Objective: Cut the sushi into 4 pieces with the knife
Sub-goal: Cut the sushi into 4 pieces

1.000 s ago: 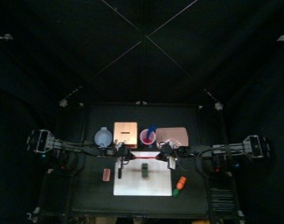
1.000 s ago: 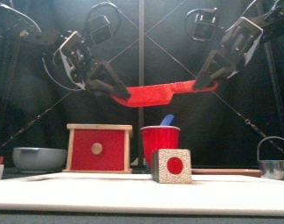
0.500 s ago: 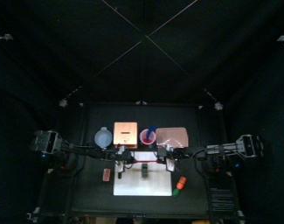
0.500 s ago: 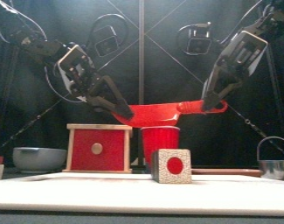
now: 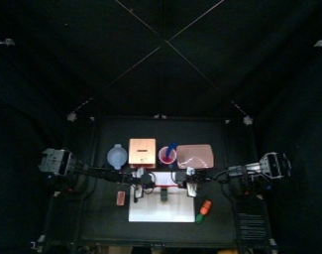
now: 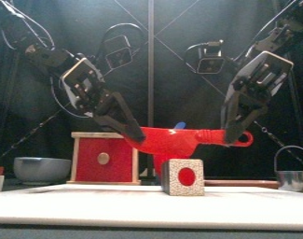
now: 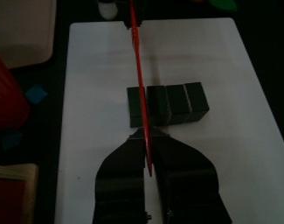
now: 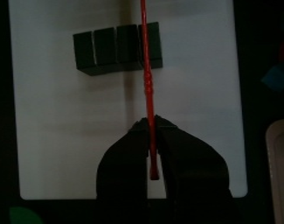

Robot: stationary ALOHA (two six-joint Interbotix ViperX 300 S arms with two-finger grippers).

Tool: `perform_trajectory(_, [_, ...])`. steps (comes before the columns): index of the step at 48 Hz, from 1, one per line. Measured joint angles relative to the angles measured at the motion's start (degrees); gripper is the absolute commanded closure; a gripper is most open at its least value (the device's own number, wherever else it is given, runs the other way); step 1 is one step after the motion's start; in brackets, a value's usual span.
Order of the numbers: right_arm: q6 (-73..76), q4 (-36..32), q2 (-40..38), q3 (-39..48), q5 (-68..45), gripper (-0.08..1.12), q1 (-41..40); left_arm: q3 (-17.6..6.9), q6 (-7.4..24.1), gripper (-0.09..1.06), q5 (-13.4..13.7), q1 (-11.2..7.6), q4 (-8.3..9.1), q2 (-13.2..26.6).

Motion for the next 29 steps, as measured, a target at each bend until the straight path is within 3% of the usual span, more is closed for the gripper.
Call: perform_trajectory(29, [0.1,-1.7,1.6,-0.5,0.3,0.90,-0.3,-1.1,0.1,0.60,-0.4,-0.09,-0.18,4.0])
